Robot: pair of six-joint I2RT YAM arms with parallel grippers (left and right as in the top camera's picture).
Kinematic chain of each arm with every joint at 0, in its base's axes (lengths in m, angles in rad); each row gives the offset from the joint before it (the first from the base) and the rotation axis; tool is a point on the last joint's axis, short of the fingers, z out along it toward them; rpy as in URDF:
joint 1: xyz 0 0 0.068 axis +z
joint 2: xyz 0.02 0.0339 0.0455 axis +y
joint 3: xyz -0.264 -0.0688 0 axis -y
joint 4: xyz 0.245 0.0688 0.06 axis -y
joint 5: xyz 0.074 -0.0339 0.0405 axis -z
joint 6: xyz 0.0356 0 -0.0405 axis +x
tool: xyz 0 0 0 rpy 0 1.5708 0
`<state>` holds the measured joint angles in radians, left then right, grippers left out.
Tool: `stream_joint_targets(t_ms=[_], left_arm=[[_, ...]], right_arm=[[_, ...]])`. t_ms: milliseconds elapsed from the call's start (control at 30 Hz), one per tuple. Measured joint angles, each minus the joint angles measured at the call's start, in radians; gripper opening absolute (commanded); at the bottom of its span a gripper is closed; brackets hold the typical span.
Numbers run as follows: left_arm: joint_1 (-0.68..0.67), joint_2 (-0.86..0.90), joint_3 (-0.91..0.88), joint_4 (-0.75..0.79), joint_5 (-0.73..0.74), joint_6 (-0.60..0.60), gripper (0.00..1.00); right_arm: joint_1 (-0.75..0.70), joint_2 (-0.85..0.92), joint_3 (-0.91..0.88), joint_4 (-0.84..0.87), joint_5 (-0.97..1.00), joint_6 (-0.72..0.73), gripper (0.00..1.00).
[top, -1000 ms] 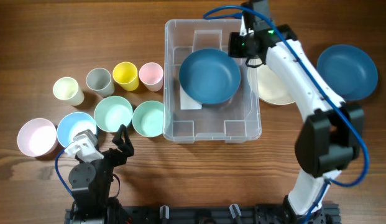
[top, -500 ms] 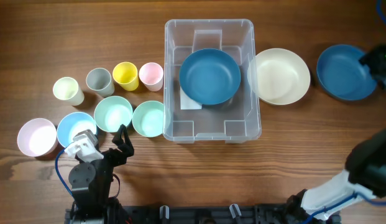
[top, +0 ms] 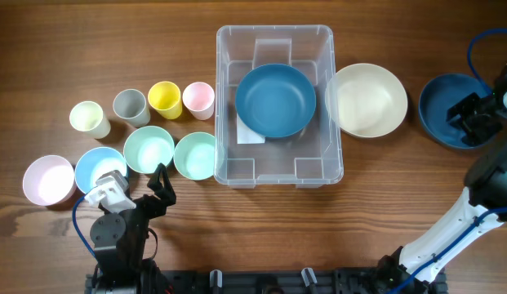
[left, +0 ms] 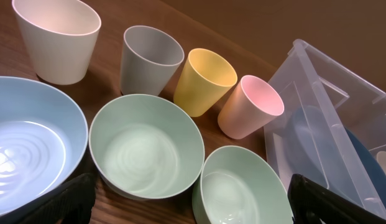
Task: Pack container
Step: 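Move the right gripper back to the cream bowl on the right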
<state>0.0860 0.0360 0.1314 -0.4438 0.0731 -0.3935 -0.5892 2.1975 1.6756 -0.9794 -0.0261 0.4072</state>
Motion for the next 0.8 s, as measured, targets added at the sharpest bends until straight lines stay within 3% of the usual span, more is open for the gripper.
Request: stream_joint_targets(t_ms=[100,167,367,500,667,800], left_arm=[[0.000,0.000,0.000,0.000,0.000,0.000,1.00],[0.000,0.000,0.000,0.000,0.000,0.000,1.00],[0.000,0.000,0.000,0.000,0.000,0.000,1.00],[0.000,0.000,0.000,0.000,0.000,0.000,1.00],[0.000,0.000,0.000,0.000,0.000,0.000,1.00],[0.000,0.000,0.000,0.000,0.000,0.000,1.00]], right_arm=[[-0.029,-0.008,-0.002,0.026,-0.033,-0.015,0.60],[-0.054,-0.058,-0.008,0.034,-0.063,-0.020,0.68],[-0.153,-0.219,-0.020,0.009,-0.037,-0.027,0.70],[-0.201,-0.216,-0.196,0.114,-0.019,-0.026,0.65],[-0.185,-0.216,-0.268,0.204,-0.052,-0.025,0.42],[-0.182,-0.216,-0.268,0.219,-0.053,-0.019,0.43]])
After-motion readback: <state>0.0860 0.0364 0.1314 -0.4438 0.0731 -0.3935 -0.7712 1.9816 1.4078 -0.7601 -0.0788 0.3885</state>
